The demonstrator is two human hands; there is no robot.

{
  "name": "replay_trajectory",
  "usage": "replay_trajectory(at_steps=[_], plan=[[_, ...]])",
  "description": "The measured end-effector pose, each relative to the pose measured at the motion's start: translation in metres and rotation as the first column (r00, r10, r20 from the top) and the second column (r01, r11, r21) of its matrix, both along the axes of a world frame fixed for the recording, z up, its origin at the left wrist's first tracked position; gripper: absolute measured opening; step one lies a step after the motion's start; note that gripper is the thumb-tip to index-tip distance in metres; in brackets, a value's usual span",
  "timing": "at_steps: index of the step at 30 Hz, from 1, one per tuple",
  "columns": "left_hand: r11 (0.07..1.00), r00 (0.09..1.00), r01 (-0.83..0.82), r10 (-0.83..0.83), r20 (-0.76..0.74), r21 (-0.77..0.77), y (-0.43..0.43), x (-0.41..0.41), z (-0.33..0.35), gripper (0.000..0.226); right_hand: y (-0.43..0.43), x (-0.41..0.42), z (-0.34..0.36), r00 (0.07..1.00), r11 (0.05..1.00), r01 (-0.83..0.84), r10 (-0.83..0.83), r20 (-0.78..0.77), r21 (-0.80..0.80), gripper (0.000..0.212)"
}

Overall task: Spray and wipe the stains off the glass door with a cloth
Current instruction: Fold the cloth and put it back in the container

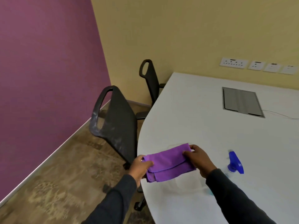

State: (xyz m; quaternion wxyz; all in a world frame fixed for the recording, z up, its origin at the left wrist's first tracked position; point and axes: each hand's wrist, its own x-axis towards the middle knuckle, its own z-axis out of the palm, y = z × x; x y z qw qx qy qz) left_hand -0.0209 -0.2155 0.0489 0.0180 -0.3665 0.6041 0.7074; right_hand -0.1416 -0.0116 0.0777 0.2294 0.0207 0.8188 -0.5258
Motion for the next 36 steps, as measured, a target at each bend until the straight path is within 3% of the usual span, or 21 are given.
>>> replay_trajectory(at_steps=[8, 18, 22, 26, 30, 36], plan=[[0.962, 0.959, 0.271, -0.267, 0.098, -0.022, 0.006, -0.104, -0.034, 0.016, -0.003, -0.059, -0.027, 0.986, 0.955, 0.166, -0.163, -0.035, 0.244, 0.043], [0.926, 0.925, 0.366, -0.350, 0.150, -0.093, 0.022, -0.154, -0.062, 0.034, -0.005, -0.090, -0.049, 0.989, 0.920, 0.144, -0.145, -0.025, 0.365, 0.048], [0.890, 0.913, 0.391, -0.343, 0.221, -0.235, 0.022, -0.155, -0.070, 0.050, -0.005, -0.089, -0.051, 0.991, 0.894, 0.136, -0.127, -0.049, 0.427, 0.059], [0.872, 0.911, 0.383, -0.302, 0.282, -0.305, 0.019, -0.145, -0.079, 0.047, 0.001, -0.065, -0.047, 0.990, 0.910, 0.134, -0.108, -0.086, 0.393, 0.056], [0.866, 0.895, 0.405, -0.309, 0.323, -0.293, 0.024, -0.127, -0.091, 0.042, 0.020, -0.018, -0.055, 0.992, 0.932, 0.115, -0.089, -0.091, 0.343, 0.041], [0.870, 0.866, 0.442, -0.349, 0.359, -0.220, 0.047, -0.100, -0.106, 0.037, 0.080, 0.039, -0.077, 0.971, 0.939, 0.223, -0.237, 0.022, 0.262, 0.036]])
